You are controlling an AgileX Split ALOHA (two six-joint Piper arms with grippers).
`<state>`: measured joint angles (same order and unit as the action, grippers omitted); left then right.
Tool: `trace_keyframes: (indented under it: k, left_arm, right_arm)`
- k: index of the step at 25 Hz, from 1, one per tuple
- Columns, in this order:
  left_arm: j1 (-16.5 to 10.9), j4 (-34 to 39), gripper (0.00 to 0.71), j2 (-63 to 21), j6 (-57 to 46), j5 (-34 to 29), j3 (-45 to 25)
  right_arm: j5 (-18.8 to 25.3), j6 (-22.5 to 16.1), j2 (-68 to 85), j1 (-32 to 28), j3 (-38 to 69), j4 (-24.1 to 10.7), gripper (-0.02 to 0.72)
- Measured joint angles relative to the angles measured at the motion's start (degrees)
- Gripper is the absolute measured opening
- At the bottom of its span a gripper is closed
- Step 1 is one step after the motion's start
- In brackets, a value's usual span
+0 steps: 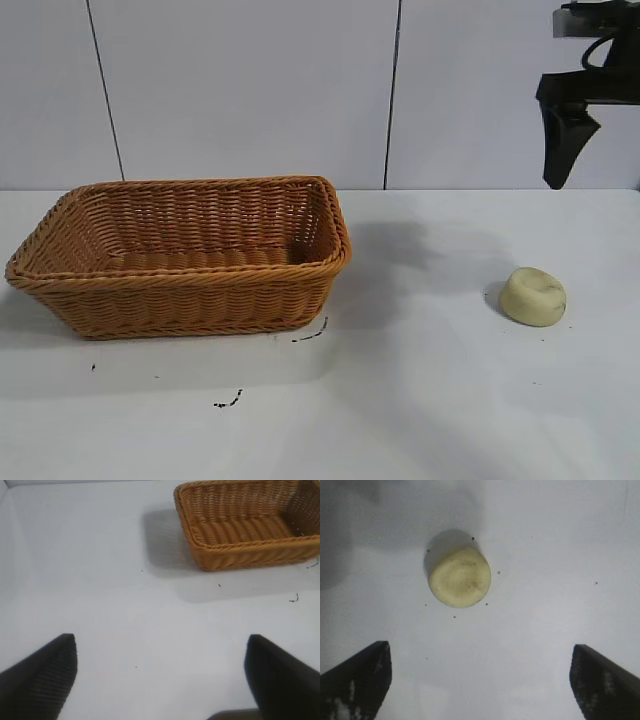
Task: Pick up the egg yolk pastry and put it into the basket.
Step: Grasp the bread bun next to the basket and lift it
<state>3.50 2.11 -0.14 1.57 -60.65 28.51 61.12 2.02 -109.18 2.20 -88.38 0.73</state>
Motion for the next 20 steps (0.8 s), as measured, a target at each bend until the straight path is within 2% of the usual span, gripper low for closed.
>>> trace_keyframes:
  k: [5, 10, 20]
  left_arm:
    - [0.0, 0.0, 0.693, 0.0, 0.0, 0.0, 0.0]
    - [0.0, 0.0, 0.693, 0.0, 0.0, 0.0, 0.0]
    - [0.0, 0.0, 0.693, 0.0, 0.0, 0.0, 0.0]
  right_arm:
    - [0.1, 0.1, -4.2, 0.0, -2.1, 0.1, 0.695]
    - [0.0, 1.1, -5.6, 0.4, -2.1, 2.5, 0.695]
    - [-0.5, 1.5, -9.3, 2.4, -2.1, 2.8, 0.695]
